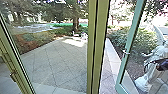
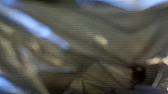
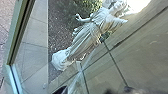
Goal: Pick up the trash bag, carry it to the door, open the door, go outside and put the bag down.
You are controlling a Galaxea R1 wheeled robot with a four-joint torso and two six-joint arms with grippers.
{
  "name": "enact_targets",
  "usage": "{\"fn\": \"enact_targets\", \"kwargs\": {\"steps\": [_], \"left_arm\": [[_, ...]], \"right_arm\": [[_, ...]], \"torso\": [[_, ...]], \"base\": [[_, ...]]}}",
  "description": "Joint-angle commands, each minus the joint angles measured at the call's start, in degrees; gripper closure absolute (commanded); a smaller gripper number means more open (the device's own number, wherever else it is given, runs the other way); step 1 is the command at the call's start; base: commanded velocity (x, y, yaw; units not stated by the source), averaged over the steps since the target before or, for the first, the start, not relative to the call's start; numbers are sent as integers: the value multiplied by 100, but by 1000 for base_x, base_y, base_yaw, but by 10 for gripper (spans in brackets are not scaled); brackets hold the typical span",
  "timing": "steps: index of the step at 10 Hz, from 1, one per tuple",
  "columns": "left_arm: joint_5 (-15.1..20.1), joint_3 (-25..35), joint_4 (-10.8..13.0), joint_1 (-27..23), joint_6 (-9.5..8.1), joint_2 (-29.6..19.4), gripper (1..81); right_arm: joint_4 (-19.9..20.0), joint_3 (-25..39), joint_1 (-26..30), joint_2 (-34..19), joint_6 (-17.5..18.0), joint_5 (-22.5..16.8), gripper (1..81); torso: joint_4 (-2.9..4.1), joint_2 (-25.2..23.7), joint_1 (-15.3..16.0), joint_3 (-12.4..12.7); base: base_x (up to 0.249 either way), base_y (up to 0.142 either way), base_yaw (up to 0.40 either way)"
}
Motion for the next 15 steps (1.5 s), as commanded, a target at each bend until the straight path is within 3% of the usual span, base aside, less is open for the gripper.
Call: {"fn": "enact_targets", "kwargs": {"steps": [1,3,4,8,11,14,15], "left_arm": [[407,50,37,-157,39,25,811],[398,51,72,-157,39,16,811],[398,51,72,-157,39,16,811],[398,59,81,-166,74,-1,811],[398,51,81,-183,74,7,811],[398,50,90,-192,83,16,811],[398,59,90,-201,83,16,811]], "right_arm": [[1855,563,865,-234,-611,-1150,10],[3239,1029,524,-629,-1035,-1486,10],[3530,1344,243,-849,-1062,-1523,10],[4244,2944,-1021,-1869,-1045,-1348,10],[4614,3517,-2095,-2178,-1045,-715,10],[4780,4202,-3088,-2389,-1053,269,10],[4798,4335,-3316,-2336,-1053,340,10]], "torso": [[0,0,0,0],[-2,0,0,0],[-2,0,0,0],[-2,0,0,0],[-2,0,0,0],[-2,-2,-2,0],[-2,-2,-2,2]], "base": [[0,0,0],[0,0,0],[0,0,0],[0,0,0],[0,0,0],[0,0,0],[0,0,0]]}}
